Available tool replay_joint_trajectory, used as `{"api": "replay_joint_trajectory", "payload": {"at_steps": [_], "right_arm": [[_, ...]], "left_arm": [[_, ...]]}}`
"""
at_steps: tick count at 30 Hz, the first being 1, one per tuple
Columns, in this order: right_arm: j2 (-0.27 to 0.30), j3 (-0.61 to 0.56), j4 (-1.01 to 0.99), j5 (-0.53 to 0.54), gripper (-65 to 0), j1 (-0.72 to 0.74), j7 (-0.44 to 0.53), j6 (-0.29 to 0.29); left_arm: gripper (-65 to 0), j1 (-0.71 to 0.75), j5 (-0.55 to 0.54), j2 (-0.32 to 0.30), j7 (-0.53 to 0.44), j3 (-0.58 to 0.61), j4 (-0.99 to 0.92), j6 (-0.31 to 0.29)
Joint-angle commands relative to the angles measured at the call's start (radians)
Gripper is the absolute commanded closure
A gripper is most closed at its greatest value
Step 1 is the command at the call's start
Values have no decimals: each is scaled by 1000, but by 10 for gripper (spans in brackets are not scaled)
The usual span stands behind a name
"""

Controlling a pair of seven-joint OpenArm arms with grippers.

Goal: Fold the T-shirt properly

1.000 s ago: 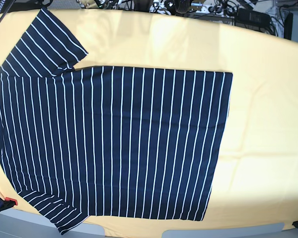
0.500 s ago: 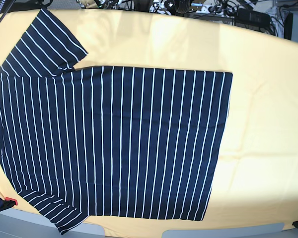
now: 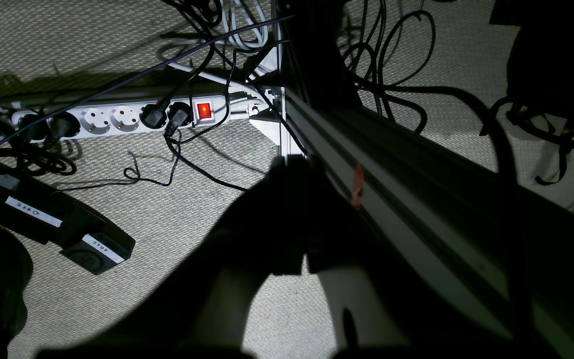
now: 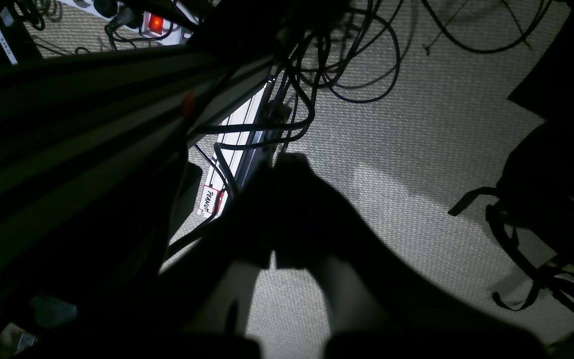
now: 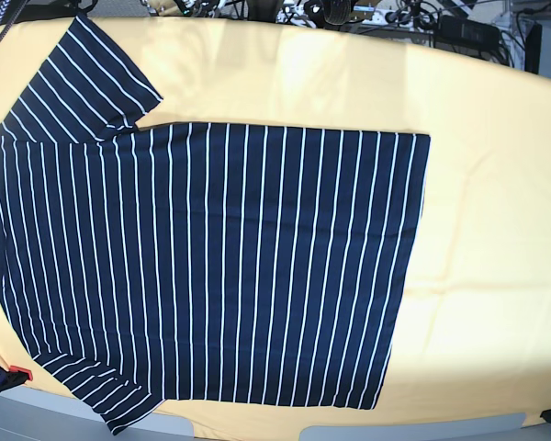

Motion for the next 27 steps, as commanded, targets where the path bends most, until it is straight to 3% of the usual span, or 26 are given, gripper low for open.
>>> {"api": "replay_joint_trajectory", "payload": {"at_steps": [1, 4, 9, 14, 19, 27], "right_arm": [[3, -2, 6, -2, 0, 2, 11, 1], [4, -2, 7, -3, 0, 2, -20, 18], [24, -2, 61, -5, 0, -34, -197, 63], [97, -2, 229, -2, 0, -193, -233, 144], [192, -2, 480, -1, 0, -396, -278, 158], [319, -2, 988, -2, 0, -762, -345, 33]], "left_arm": [[0, 2, -1, 6, -3, 0, 6, -10], [0, 2, 25, 6, 43, 0, 14, -10], [0, 51, 145, 6, 211, 0, 131, -9], [0, 197, 159, -16, 240, 1, 293, -9], [0, 357, 122, -84, 273, 57, 483, -9], [0, 641, 127, -238, 366, 173, 927, 11]]}}
